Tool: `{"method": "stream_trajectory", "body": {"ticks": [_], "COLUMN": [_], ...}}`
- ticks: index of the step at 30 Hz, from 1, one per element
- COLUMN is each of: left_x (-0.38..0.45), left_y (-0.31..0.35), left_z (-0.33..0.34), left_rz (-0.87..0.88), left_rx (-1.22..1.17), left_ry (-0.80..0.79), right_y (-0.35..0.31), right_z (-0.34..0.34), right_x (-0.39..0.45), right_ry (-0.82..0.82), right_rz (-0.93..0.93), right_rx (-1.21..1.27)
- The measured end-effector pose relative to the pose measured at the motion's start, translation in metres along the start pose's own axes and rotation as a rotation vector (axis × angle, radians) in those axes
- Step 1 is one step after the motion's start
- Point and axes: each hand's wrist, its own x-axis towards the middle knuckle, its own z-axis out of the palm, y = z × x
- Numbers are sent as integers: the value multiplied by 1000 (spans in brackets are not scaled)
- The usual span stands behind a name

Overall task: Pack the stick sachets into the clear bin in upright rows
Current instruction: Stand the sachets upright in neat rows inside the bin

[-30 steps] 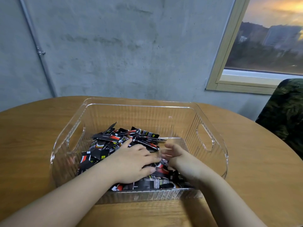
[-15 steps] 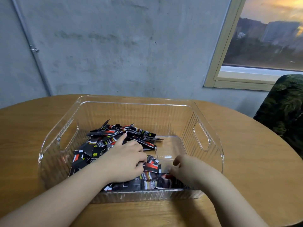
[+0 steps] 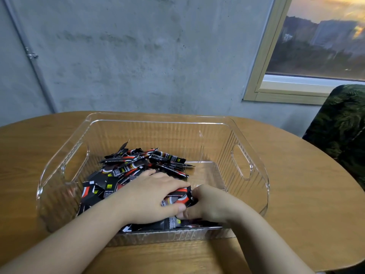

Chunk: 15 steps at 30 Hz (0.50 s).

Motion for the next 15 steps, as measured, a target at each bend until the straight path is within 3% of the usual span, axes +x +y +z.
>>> {"method": "stream_trajectory", "body": {"ticks": [4, 9, 15], "left_x": [2, 6, 6], "left_y": [5, 1, -9], "left_z": [-1, 5, 6], "left_rz": [-1, 72, 48], "left_rx": [10, 118, 154], "left_ry": [-50, -48, -24], "right_y": [6, 13, 22], "right_z": [-9, -14, -7], "right_x": [-2, 3, 8], "right_ry": [-12, 250, 215], "right_rz": [44, 153, 207], "right_rx": [130, 42, -99]}}
